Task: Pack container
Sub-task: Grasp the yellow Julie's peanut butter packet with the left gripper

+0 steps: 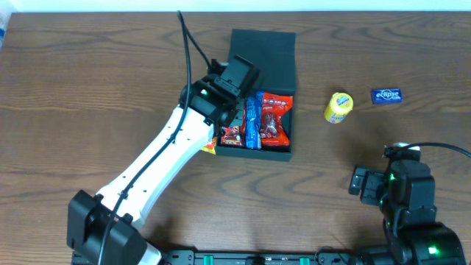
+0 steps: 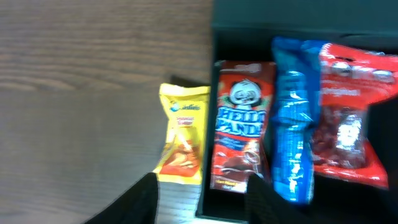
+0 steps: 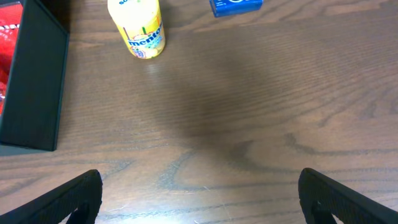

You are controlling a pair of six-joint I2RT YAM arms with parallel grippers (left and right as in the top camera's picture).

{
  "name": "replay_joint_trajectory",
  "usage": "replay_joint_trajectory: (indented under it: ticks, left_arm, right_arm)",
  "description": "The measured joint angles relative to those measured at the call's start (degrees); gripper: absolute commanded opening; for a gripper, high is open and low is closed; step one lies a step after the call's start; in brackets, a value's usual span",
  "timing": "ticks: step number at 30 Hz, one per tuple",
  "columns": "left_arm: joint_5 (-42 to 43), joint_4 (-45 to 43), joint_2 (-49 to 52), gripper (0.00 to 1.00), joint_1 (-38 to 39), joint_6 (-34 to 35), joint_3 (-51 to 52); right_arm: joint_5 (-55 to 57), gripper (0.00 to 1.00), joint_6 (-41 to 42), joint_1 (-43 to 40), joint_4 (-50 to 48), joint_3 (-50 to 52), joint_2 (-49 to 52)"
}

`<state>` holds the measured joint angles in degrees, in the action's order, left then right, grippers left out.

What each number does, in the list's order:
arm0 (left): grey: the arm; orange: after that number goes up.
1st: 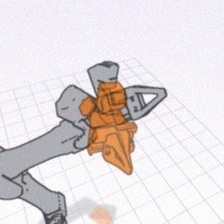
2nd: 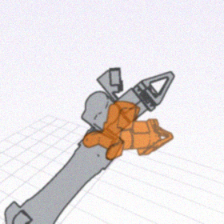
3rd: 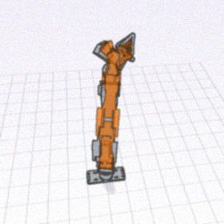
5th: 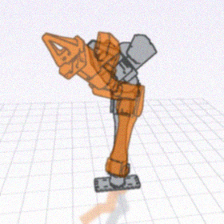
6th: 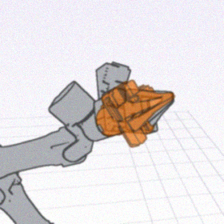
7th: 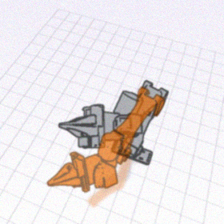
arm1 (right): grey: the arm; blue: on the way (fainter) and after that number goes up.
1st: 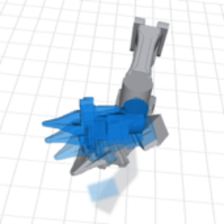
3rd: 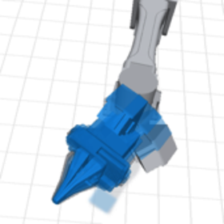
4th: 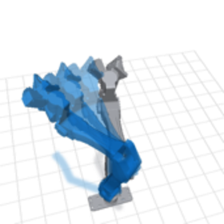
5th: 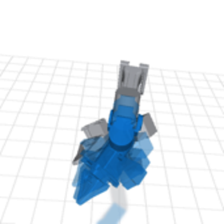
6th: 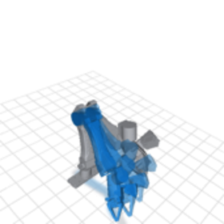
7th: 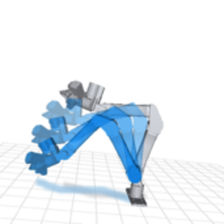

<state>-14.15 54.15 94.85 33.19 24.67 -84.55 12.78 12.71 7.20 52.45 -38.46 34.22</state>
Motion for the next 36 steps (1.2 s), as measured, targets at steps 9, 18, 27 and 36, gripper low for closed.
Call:
replay_joint_trajectory:
  ticks: [9,18,27,36]
  left_arm:
    - [-1.29,4.81,0.0,0.67,-5.31,0.87,0.0]
    - [-0.59,0.5,-0.02,0.88,-10.69,2.99,8.68]
    - [1.99,-6.91,0.83,0.94,-10.64,3.85,16.81]
    - [4.48,-8.2,6.38,0.94,-10.64,3.85,16.81]
  right_arm:
    - [0.0,0.99,0.0,0.0,0.0,0.0,0.0]
    - [0.02,0.99,0.0,0.0,0.0,0.0,0.0]
    - [0.0,0.99,0.0,0.0,-0.02,0.0,0.0]
    - [0.0,0.99,0.0,0.0,0.0,0.0,0.0]
